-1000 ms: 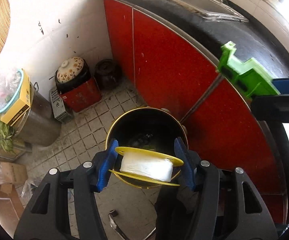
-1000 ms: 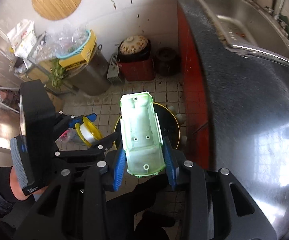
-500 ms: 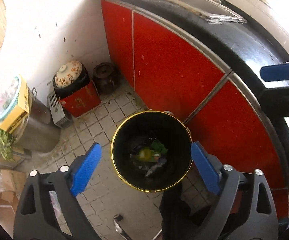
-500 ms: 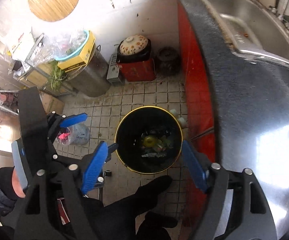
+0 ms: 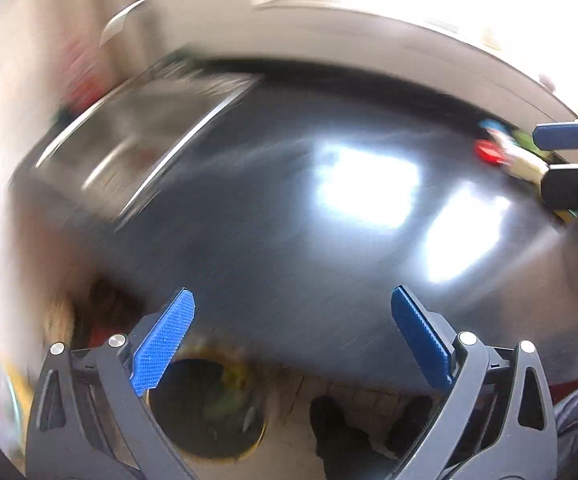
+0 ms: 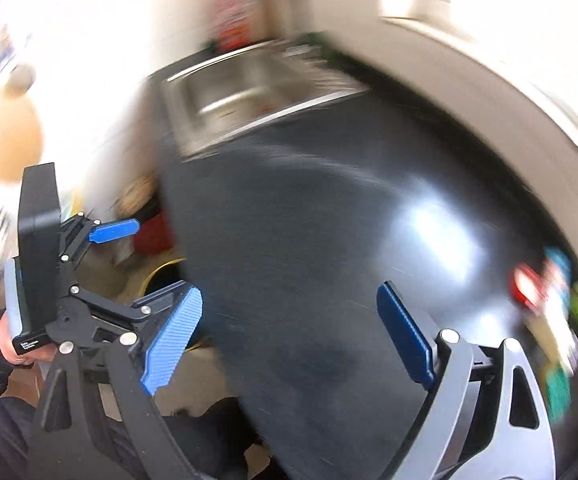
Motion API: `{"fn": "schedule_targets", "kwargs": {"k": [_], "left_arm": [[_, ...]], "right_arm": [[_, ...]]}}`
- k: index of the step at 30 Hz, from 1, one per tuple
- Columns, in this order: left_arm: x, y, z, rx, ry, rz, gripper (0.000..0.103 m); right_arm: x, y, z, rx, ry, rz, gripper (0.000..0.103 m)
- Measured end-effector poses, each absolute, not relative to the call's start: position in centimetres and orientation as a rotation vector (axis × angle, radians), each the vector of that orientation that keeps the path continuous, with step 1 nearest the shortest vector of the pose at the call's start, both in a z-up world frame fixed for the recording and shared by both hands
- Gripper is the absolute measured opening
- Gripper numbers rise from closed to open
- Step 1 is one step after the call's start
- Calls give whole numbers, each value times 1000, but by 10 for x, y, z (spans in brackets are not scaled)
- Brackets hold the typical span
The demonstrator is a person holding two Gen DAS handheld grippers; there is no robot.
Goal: Collect trash
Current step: 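Open both grippers to drop the spool and tray into the bin, then return, then grasp the red lid with the left gripper while the right grasps the green sponge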
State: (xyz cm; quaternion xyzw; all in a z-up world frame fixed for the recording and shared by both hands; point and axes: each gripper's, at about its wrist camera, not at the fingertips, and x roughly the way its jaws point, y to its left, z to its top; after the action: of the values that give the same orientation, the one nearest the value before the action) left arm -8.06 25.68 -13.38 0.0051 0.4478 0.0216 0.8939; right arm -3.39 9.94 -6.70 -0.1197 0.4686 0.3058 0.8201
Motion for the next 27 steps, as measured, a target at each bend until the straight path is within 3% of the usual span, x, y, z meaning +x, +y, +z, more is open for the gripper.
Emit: {"fn": "schedule_targets", "kwargs": {"k": [7, 13, 27], "left_arm": [[-20, 115, -108, 201, 864, -273, 96], [-1, 31, -104, 283, 844, -422, 96], [84, -10, -155, 393, 909, -469, 96]], "right_arm": [[-40, -85, -51, -93, 953, 316, 87], [-61, -176, -63, -30, 952, 182, 87], [-15, -226, -122, -68, 1042, 213, 87]]}}
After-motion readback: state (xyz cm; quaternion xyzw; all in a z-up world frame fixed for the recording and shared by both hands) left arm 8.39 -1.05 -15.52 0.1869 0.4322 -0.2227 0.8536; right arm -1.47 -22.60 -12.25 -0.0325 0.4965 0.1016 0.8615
